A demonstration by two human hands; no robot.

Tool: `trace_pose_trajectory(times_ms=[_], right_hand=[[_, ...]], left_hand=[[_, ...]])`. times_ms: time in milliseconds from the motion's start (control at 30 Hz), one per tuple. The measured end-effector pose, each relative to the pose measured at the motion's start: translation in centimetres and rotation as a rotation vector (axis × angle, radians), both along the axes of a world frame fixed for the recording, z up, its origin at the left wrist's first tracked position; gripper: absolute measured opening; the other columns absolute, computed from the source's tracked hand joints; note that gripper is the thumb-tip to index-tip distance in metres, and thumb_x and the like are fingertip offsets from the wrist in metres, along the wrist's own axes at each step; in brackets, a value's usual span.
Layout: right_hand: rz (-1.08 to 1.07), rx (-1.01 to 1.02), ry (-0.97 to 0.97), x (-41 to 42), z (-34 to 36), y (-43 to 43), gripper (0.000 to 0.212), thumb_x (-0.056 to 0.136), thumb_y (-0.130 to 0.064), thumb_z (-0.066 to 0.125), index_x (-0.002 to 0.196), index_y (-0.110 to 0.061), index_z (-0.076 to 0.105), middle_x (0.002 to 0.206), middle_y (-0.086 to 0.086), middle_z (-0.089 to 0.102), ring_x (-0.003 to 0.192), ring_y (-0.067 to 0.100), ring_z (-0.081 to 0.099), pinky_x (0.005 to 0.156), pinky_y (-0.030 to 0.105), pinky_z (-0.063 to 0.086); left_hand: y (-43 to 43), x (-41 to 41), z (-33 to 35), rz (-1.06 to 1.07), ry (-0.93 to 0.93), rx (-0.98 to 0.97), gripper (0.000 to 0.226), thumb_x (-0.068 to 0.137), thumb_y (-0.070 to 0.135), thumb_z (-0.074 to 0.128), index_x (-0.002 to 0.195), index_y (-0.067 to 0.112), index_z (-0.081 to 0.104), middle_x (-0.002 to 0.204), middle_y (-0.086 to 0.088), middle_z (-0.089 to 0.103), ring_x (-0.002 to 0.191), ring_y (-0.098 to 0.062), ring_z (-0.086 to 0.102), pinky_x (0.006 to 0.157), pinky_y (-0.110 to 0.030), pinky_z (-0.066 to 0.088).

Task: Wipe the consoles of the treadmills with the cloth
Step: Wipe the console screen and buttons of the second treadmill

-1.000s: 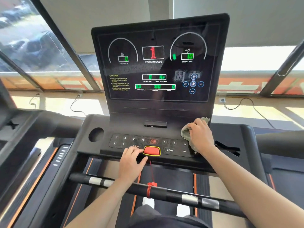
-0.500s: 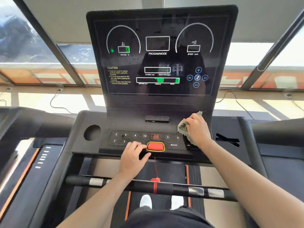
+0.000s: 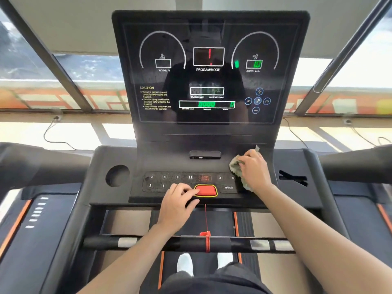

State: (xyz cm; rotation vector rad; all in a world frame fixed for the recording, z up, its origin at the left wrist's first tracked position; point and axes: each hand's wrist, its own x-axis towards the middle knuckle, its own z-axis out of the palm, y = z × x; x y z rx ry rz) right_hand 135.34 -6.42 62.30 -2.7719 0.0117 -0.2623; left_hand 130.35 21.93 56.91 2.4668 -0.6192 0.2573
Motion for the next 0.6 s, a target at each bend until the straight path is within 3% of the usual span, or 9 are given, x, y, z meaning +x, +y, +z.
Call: trace_pose_trajectory(times_ms=[100, 267, 367, 467, 600], right_hand=[[-0.199, 0.037, 0.031, 0.1, 0.1, -0.4, 0.006, 0.095, -0.009, 0.051, 0.09, -0.008, 0.054, 0.097, 0.01, 0.053, 0.084, 0.024, 0.051, 0.069, 0.039, 0.043], [0.057, -0.001, 0.102, 0.9, 0.2, 4.3, 0.018, 0.093, -0.01, 0.061, 0.109, -0.006, 0.068, 0.108, 0.014, 0.055, 0.102, 0.031, 0.052, 0.085, 0.039, 0.046], [0.142, -0.027, 0.095, 0.5, -0.2, 3.1, 0.016, 0.087, -0.004, 0.067, 0.103, -0.005, 0.07, 0.1, 0.009, 0.055, 0.098, 0.028, 0.052, 0.085, 0.041, 0.049], [0.0, -0.022, 0.077, 0.2, -0.4, -0.3, 0.013, 0.088, -0.005, 0.066, 0.098, -0.01, 0.073, 0.097, 0.002, 0.053, 0.096, 0.022, 0.047, 0.079, 0.04, 0.05], [-0.181, -0.002, 0.034, 0.9, 0.3, -2.3, 0.012, 0.088, -0.001, 0.062, 0.097, -0.006, 0.068, 0.104, 0.01, 0.058, 0.098, 0.03, 0.05, 0.085, 0.04, 0.047]], left_hand=[[0.1, 0.0, 0.2, 0.0, 0.024, -0.014, 0.031, 0.085, 0.028, 0.08, 0.116, 0.024, 0.074, 0.102, 0.009, 0.06, 0.092, -0.015, 0.052, 0.077, -0.031, 0.051], [0.3, 0.1, 0.5, -0.003, 0.045, -0.032, 0.032, 0.085, 0.028, 0.08, 0.116, 0.025, 0.074, 0.101, 0.01, 0.059, 0.093, -0.013, 0.052, 0.077, -0.032, 0.052], [0.2, 0.1, 0.6, 0.015, 0.057, -0.027, 0.033, 0.083, 0.027, 0.082, 0.114, 0.026, 0.074, 0.1, 0.01, 0.06, 0.094, -0.013, 0.053, 0.076, -0.032, 0.053], [-0.1, 0.0, 1.0, 0.042, 0.064, -0.033, 0.034, 0.08, 0.025, 0.084, 0.113, 0.027, 0.075, 0.1, 0.011, 0.06, 0.093, -0.013, 0.053, 0.075, -0.032, 0.053], [-0.5, -0.5, 1.4, 0.084, 0.076, -0.015, 0.033, 0.082, 0.025, 0.082, 0.113, 0.027, 0.075, 0.101, 0.011, 0.06, 0.094, -0.012, 0.053, 0.075, -0.03, 0.053]])
